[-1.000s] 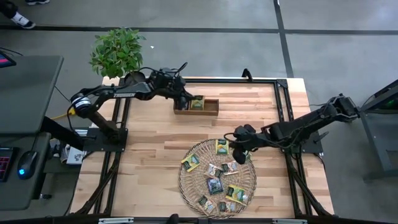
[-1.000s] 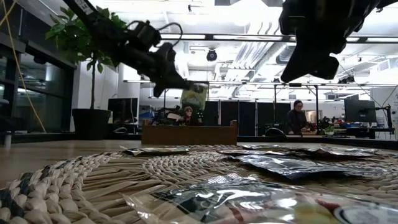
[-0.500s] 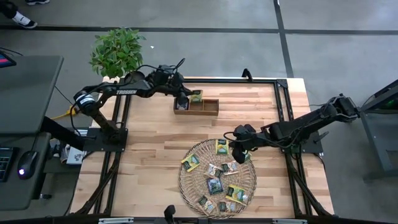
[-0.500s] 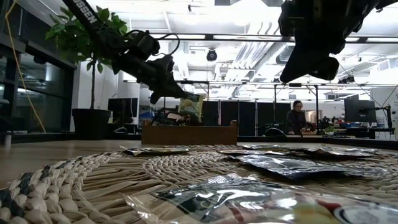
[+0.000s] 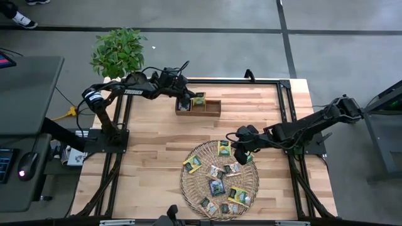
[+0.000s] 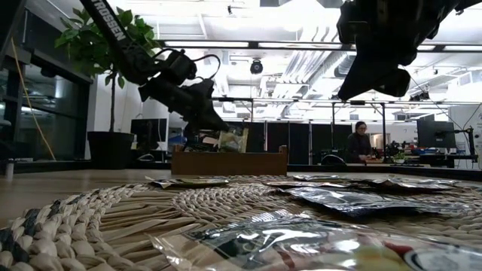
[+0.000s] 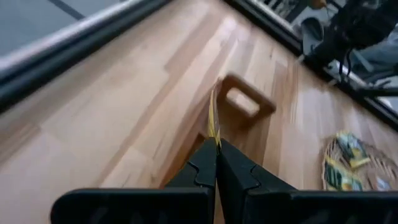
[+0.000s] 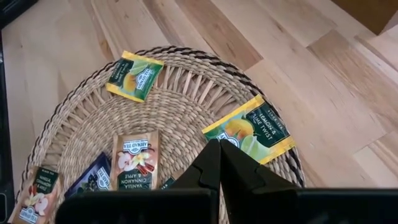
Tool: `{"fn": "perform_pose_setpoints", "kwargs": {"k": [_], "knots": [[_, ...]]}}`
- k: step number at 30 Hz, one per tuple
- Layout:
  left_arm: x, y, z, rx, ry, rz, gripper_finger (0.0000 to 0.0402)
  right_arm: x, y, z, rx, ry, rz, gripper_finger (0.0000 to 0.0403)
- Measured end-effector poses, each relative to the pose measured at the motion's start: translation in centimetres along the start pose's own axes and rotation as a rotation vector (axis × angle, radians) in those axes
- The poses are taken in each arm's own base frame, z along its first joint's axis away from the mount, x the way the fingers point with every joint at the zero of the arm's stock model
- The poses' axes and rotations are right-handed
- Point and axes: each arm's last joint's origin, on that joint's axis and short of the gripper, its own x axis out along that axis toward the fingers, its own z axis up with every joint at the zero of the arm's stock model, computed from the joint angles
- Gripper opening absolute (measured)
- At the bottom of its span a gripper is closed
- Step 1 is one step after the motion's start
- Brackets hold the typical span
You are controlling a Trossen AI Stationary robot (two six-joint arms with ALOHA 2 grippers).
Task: Pick & Place Tea
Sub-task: Put the yellow tea bag in the middle section of the wooden organizer
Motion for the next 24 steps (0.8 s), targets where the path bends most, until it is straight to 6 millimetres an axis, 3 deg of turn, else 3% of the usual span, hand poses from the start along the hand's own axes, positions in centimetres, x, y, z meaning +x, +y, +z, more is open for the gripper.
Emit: {"fn": "perform_pose_setpoints", "kwargs": {"k": [24], "knots": [[0.46,0.39,-0.55,-0.015,0.021,0.016,0.0005,0.00,-0.02,-0.01,0.006,0.000,-0.005,0.0000]]}}
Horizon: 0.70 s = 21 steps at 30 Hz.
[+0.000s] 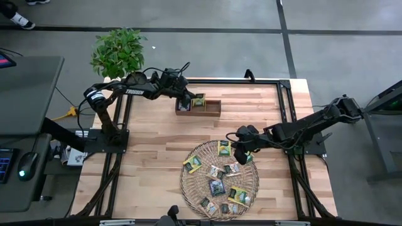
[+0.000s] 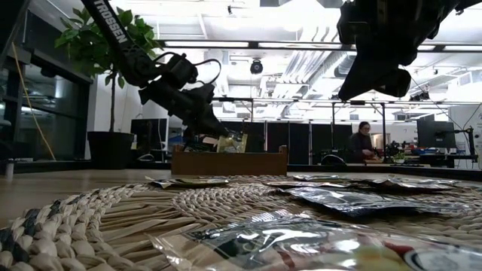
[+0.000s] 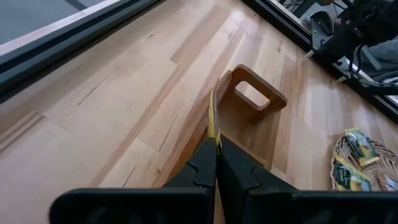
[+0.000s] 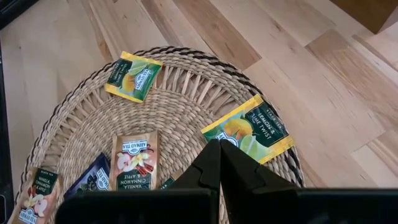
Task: Pick & Place Tea
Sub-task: Put the yellow tea bag in the middle section of the wooden organizer
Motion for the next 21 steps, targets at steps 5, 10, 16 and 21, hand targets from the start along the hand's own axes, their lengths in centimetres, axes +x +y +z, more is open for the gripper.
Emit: {"fn": "perform_pose_setpoints", "kwargs": {"k": [5,10,16,21], "knots": [[0.0,0.0,0.0,0.001,-0.002,-0.004,0.0045,0.0,0.0,0.0,0.000,0.000,0.000,0.0000],[0.0,-0.1,0.0,-0.002,0.000,-0.009,0.0103,0.0,0.0,0.0,-0.003,0.000,0.000,0.0000],[-0.1,-0.4,0.0,-0.096,0.022,-0.094,0.0137,0.0,0.2,0.1,-0.045,-0.005,0.025,0.0000],[-0.5,-2.1,0.1,-0.162,0.082,-0.178,0.0137,0.3,0.6,0.3,-0.136,-0.012,0.078,0.0000]]}}
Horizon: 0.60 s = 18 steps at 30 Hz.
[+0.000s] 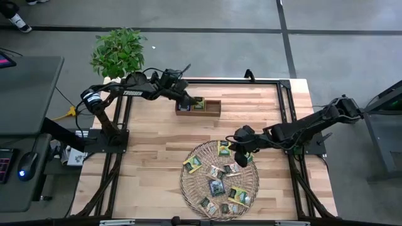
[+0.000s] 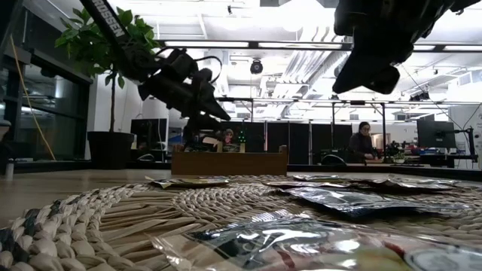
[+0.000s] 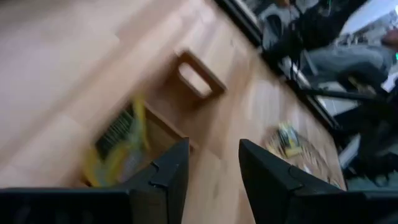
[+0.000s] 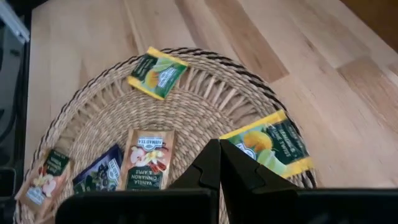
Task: Pick & Place Tea
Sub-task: Put the yellow tea bag in the middle section of the wooden organizer
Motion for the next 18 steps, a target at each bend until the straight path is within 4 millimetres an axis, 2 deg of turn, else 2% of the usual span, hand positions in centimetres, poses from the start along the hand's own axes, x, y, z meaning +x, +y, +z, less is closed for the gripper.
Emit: {"fn": "perform_pose_setpoints", "kwargs": {"k": [5,8,13,18], "knots": [[-0.4,-3.6,-0.9,0.016,0.070,0.023,0.0137,1.6,-0.2,0.4,-0.045,0.023,0.058,0.0000],[-0.7,-6.3,-2.2,0.048,0.091,0.054,0.0137,2.8,-0.1,0.7,-0.075,0.016,0.118,0.0000],[-1.1,-10.4,-6.2,-0.001,0.098,0.097,0.0137,4.4,0.1,0.9,-0.111,0.001,0.184,0.0000],[-1.5,-14.6,-11.6,-0.097,0.053,0.157,0.0137,5.1,0.4,0.8,-0.170,0.015,0.246,0.0000]]}}
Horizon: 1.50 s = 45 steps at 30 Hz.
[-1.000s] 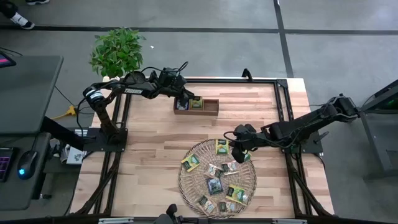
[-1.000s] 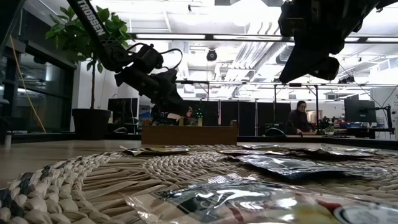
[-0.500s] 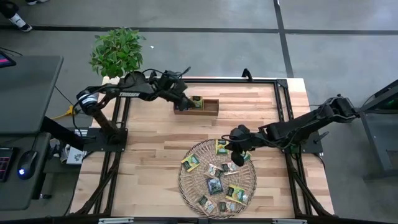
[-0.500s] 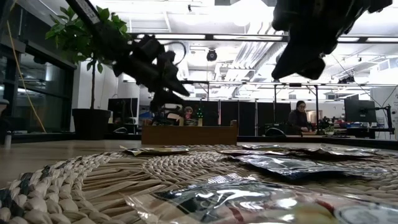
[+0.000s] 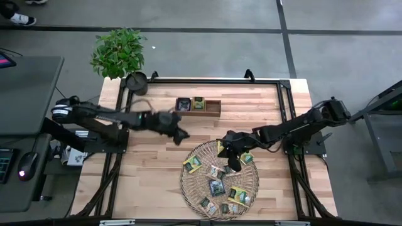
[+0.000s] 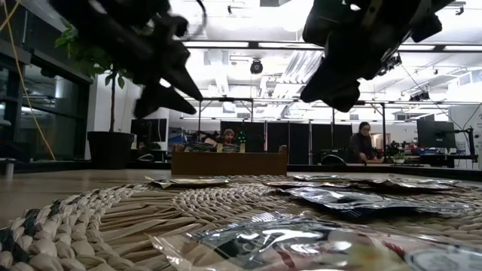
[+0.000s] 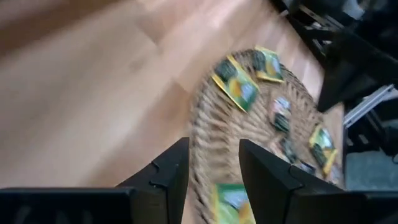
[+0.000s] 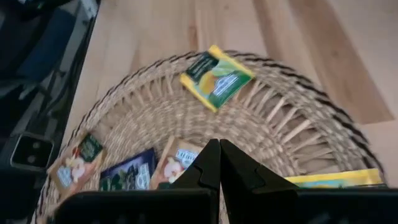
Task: Pick & Place Tea
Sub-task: Put the yellow tea bag in the middle section of the wooden organizer
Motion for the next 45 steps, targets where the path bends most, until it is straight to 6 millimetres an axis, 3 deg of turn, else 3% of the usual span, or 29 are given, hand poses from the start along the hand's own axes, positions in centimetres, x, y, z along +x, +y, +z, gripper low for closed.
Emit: {"fn": "perform_pose_setpoints", "kwargs": {"k": [8,15,19,26,38,45], "knots": [[-0.6,-5.5,-7.4,-0.172,-0.163,0.017,0.0137,2.7,1.2,2.1,-0.139,0.035,0.086,0.0000],[-0.2,-6.6,-13.5,-0.343,-0.179,0.061,0.0137,7.2,1.5,2.9,-0.195,0.155,0.102,0.0000],[0.8,-6.4,-15.6,-0.450,-0.166,0.070,0.0137,9.0,1.5,2.8,-0.199,0.219,0.117,0.0000],[1.8,-6.9,-16.8,-0.463,-0.108,0.045,0.0137,10.3,1.7,3.1,-0.229,0.225,0.137,0.0000],[1.9,-7.9,-16.4,0.084,-0.057,0.165,0.0137,10.1,0.1,3.9,-0.156,0.236,0.155,0.0000],[2.4,-7.6,-15.7,-0.291,-0.045,0.167,0.0137,10.1,-0.1,4.0,-0.179,0.229,0.148,0.0000]]}}
